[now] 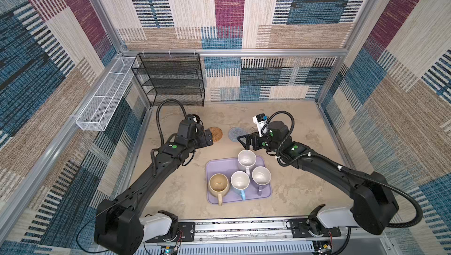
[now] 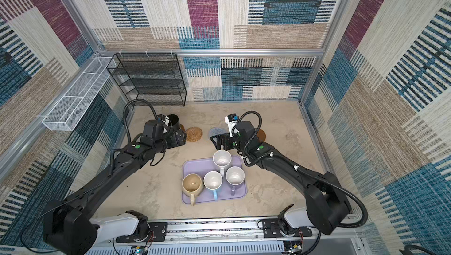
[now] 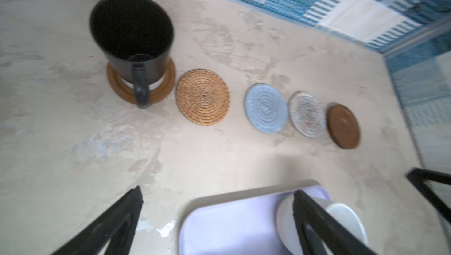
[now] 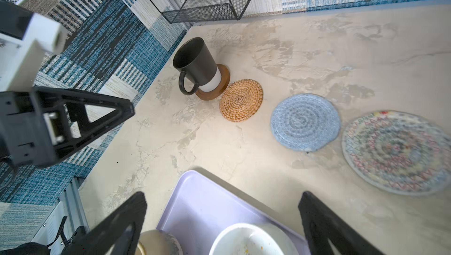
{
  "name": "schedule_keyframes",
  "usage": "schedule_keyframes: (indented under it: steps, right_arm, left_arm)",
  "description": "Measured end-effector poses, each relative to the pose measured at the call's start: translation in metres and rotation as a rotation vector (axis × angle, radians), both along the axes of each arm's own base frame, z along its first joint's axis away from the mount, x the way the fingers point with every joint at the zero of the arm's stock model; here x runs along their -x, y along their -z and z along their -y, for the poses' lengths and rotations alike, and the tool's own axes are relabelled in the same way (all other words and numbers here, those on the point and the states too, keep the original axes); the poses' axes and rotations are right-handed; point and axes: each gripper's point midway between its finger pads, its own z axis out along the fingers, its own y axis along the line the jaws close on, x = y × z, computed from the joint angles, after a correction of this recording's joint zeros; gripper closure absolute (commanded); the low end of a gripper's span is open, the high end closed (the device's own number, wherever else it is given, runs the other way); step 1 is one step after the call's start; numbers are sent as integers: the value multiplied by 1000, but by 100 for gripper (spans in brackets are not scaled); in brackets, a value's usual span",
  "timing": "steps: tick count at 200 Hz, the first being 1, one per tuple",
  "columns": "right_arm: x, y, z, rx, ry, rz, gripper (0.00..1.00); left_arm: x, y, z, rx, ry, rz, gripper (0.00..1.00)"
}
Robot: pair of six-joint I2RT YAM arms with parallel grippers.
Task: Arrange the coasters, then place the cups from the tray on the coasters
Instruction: 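Open and withdraw the left gripper while the right gripper moves over the speckled mug, then lower the right gripper onto the white speckled mug's handle and grasp it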
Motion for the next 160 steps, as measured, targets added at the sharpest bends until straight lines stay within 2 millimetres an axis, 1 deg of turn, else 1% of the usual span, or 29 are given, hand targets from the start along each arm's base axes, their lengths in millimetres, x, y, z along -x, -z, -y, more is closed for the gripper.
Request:
schedule_keyframes:
  steps: [18, 38, 50, 63, 78, 86, 96, 114, 124, 136, 160]
  right_arm:
    - [13, -4, 10, -8, 10, 3, 2]
    - [27, 1, 22, -2, 28, -20, 6]
    - [35, 5, 30, 3, 46, -35, 12]
    - [43, 11, 37, 12, 58, -53, 19]
    - [50, 15, 43, 15, 69, -64, 29]
    - [54, 18, 44, 14, 71, -74, 37]
    - [57, 22, 44, 20, 70, -90, 42]
    - [60, 31, 43, 53, 77, -123, 43]
    - [64, 38, 39, 83, 72, -144, 44]
    - [70, 43, 34, 119, 60, -162, 46]
    - [79, 52, 23, 178, 41, -186, 51]
  left_arm:
    - [24, -9, 23, 72, 99, 14, 1]
    - [50, -9, 46, 158, 213, 6, 2]
    - [63, -2, 53, 206, 250, -7, 4]
    - [75, 10, 59, 252, 277, -35, 7]
    - [86, 22, 64, 283, 301, -70, 8]
    - [90, 25, 65, 287, 306, -77, 9]
    - [92, 25, 65, 289, 307, -75, 10]
    - [92, 20, 64, 287, 306, -66, 13]
    - [93, 18, 66, 284, 314, -66, 14]
    - [95, 16, 69, 281, 328, -65, 15]
    - [98, 24, 76, 262, 348, -97, 16]
